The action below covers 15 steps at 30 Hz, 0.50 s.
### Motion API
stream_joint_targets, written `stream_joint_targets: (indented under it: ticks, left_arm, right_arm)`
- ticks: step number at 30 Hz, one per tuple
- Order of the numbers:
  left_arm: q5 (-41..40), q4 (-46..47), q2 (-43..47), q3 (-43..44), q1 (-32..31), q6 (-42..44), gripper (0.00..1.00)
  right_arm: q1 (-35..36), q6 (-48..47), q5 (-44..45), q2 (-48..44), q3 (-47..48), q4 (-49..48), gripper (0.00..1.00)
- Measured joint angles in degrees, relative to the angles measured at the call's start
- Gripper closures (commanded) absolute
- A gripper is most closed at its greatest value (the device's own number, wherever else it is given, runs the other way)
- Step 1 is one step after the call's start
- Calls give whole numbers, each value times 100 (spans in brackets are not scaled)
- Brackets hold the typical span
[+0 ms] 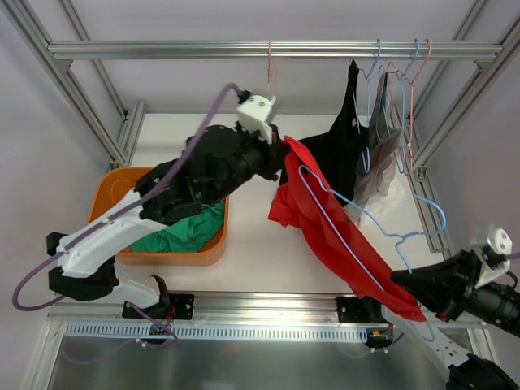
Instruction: Remove the tank top from the hanger
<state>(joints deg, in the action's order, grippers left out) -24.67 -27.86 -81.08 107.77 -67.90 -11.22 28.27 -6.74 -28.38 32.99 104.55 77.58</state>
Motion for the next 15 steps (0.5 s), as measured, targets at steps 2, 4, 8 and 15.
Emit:
stream_joint_targets:
  ticks: [2,4,8,15]
  left_arm:
    - [-424,-11,291,-39,9,-87,100]
    - [-509,15,516,-42,9,-153,100]
    - [166,168,752,-308,-2,-247,100]
    - [2588,1329,1449,-2883,-522,-472,100]
  right_arm:
    - [0,-42,-157,-260,13,0,100]
    - [0,-79,-289,-474,136,4,100]
    - [-2,-111,-516,-647,457,-153,100]
    - [-57,695,-293,-1670,-1845,-2964,100]
